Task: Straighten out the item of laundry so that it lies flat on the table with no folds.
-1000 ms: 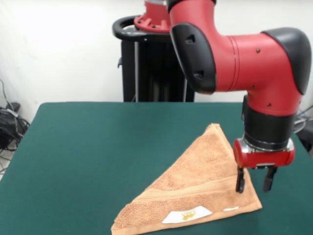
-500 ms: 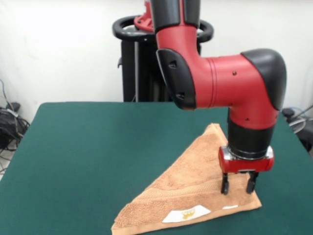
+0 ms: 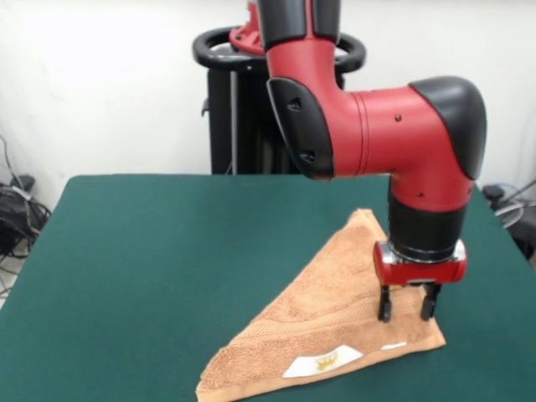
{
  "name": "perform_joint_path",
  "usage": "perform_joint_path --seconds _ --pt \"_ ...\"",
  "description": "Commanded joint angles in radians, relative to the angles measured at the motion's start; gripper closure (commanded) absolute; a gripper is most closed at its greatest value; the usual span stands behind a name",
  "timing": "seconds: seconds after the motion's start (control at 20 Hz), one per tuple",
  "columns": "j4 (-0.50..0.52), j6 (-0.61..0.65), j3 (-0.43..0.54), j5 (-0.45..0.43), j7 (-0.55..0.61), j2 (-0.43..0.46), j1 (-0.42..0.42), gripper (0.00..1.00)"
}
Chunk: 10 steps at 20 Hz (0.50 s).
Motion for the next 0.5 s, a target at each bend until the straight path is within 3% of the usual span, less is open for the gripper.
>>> perform_joint_path --seconds 0.05,0.25,0.5 --pt "0.141 0.068 0.042 0.055 0.143 -0.023 0.014 0.0" --pt "0.153 0.097 0.038 0.085 0.158 -0.052 0.036 0.0" --pt "0.141 0.035 0.037 0.09 0.156 -0.003 0.041 0.0"
